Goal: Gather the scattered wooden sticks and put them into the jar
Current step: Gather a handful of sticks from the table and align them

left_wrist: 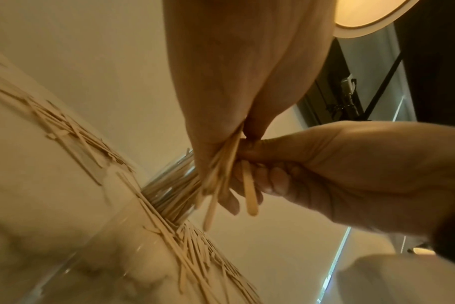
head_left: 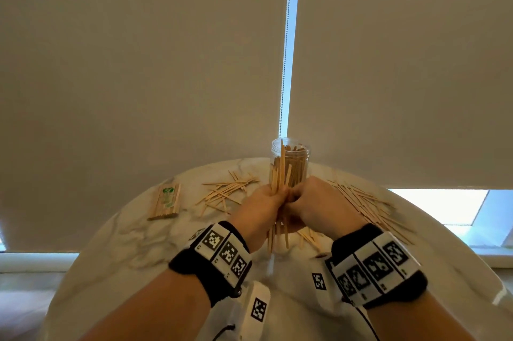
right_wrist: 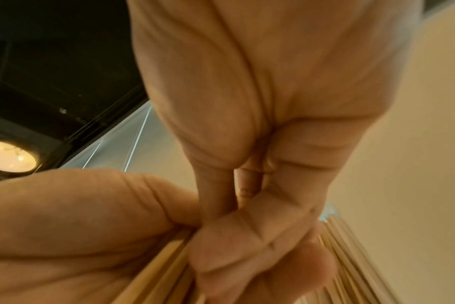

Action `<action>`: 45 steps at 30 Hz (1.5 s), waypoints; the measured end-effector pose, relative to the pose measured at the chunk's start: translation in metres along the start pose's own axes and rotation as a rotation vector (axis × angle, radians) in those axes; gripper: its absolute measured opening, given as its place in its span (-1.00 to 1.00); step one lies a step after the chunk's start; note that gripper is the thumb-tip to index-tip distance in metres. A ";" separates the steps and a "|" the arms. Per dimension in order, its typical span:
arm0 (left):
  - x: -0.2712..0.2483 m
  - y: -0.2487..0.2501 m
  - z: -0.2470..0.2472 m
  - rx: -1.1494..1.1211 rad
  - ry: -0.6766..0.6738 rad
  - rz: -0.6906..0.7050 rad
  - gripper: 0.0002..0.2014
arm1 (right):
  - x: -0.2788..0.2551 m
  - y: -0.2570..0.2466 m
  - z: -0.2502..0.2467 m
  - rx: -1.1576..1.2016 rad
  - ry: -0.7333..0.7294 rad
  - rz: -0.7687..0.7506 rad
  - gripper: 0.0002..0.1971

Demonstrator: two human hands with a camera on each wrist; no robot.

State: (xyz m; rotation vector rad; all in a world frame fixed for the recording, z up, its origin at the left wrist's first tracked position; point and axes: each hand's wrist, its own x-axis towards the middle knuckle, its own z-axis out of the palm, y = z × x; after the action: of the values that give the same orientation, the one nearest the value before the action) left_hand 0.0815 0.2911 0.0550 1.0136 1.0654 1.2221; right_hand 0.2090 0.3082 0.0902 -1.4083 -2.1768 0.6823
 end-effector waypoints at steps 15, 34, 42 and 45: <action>0.020 0.011 0.014 0.642 -0.198 0.327 -0.68 | 0.002 0.000 -0.049 0.168 0.336 -0.250 -0.58; 0.033 0.029 -0.011 -0.737 0.039 0.297 -0.57 | 0.011 0.000 0.006 0.048 -0.199 -0.149 -0.81; 0.033 0.028 -0.002 -0.762 0.033 0.200 -0.52 | 0.018 0.011 0.006 0.239 -0.126 -0.134 -0.42; 0.033 0.029 -0.008 -0.821 -0.003 0.206 -0.70 | 0.019 0.013 0.005 0.192 -0.010 -0.156 -0.49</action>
State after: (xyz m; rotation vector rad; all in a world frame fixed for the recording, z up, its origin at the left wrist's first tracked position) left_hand 0.0693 0.3269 0.0790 0.4808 0.3698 1.6252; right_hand 0.2078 0.3295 0.0802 -1.1281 -2.1376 0.8171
